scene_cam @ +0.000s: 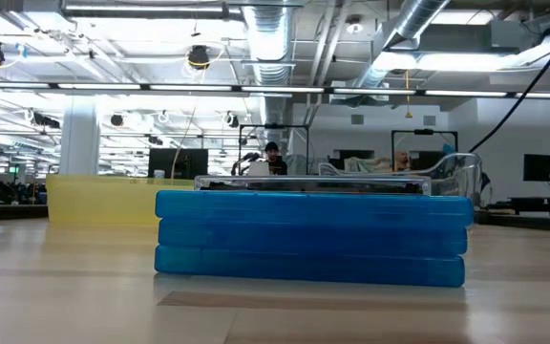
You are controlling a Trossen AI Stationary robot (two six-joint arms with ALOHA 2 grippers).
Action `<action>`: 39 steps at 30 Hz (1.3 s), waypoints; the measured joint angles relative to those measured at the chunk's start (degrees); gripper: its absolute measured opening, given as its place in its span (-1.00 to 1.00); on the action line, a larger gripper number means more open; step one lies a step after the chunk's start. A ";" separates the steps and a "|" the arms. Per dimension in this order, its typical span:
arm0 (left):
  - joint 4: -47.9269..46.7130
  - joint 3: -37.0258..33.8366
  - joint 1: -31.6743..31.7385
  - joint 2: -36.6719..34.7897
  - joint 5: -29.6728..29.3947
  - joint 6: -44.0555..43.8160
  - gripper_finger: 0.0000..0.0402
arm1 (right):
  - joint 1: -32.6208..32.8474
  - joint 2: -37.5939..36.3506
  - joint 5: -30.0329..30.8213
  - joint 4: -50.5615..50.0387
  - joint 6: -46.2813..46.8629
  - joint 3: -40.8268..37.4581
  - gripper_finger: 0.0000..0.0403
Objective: Pick & place jewel cases by type
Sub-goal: Put the black CD case into the transparent bin
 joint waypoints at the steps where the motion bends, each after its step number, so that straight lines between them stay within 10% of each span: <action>1: 0.02 0.85 -0.01 -0.03 -0.81 1.22 -0.86 | -0.01 0.00 0.00 -0.13 -0.05 0.00 -1.00; 12: -0.06 3.01 0.00 0.65 -2.26 -1.24 -0.86 | -0.39 0.02 0.07 -0.33 -1.62 0.00 -1.00; 28: 5.19 2.97 0.00 3.92 6.88 -44.51 -0.86 | -1.24 3.28 -0.02 8.87 3.79 0.09 -0.98; 39: 15.39 2.97 -0.02 8.17 16.99 -45.57 -0.85 | -4.20 3.87 -4.47 16.18 4.88 -0.02 -0.37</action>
